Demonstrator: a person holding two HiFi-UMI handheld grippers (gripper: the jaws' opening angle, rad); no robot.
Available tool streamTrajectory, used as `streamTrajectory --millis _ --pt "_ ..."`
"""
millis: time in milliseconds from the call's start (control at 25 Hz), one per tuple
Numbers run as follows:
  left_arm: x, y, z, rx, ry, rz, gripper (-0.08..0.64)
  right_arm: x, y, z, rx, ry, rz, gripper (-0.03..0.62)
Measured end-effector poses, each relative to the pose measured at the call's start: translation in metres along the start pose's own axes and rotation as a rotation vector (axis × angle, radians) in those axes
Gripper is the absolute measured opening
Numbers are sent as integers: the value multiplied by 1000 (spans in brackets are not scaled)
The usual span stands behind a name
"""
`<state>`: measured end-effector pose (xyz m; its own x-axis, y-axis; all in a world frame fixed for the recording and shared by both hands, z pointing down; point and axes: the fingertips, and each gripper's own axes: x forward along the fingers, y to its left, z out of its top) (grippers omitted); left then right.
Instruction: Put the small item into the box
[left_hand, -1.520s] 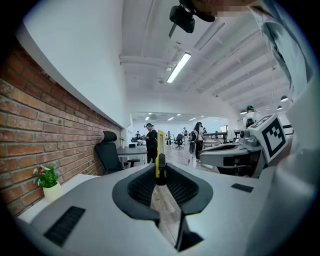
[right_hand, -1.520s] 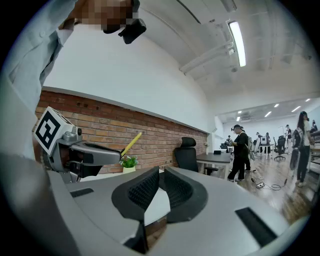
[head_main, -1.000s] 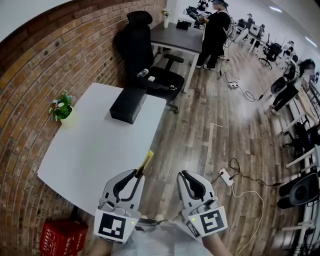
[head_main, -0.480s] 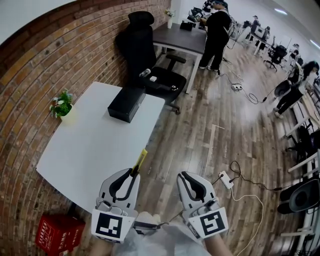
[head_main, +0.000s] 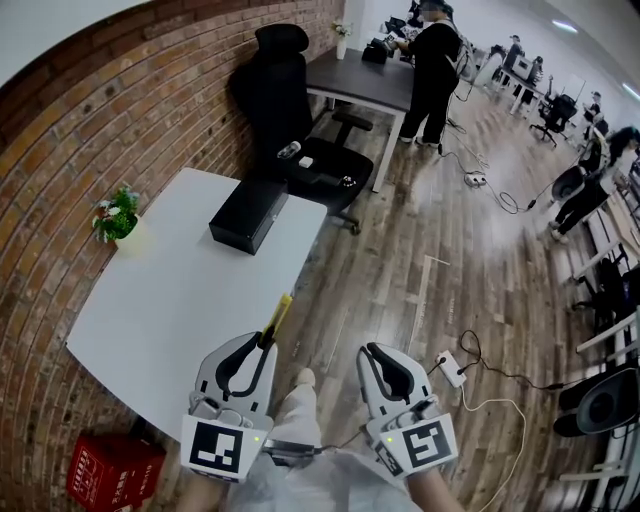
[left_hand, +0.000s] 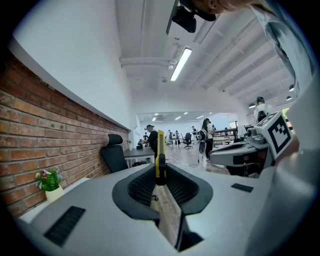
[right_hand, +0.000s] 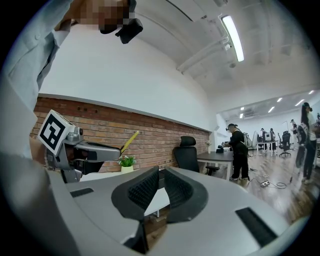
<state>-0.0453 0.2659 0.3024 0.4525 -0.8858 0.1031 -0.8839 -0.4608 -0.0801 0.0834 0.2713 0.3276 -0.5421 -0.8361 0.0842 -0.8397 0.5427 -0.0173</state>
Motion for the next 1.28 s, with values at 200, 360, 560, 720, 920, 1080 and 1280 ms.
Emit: streamTrajectory --millis 200,360,560,720,920,1080,1280 --pt "51 21 1 -5 -9 4 75 42 -28 2 -18 -3 12 60" --pt "98 45 4 -10 -9 12 75 85 -57 8 -24 1 21 60" --pt "154 85 6 -22 4 40 75 147 -91 14 -27 16 45 60" --pt "192 113 4 -33 17 59 76 192 -112 18 -32 27 70 61" --pt "226 147 2 -55 20 86 75 241 -128 22 -26 33 90 60" --pt "241 156 -2 -61 27 81 75 261 -134 21 -24 42 99 60" --pt "254 161 -3 -71 40 100 75 277 -140 19 -21 55 129 60"
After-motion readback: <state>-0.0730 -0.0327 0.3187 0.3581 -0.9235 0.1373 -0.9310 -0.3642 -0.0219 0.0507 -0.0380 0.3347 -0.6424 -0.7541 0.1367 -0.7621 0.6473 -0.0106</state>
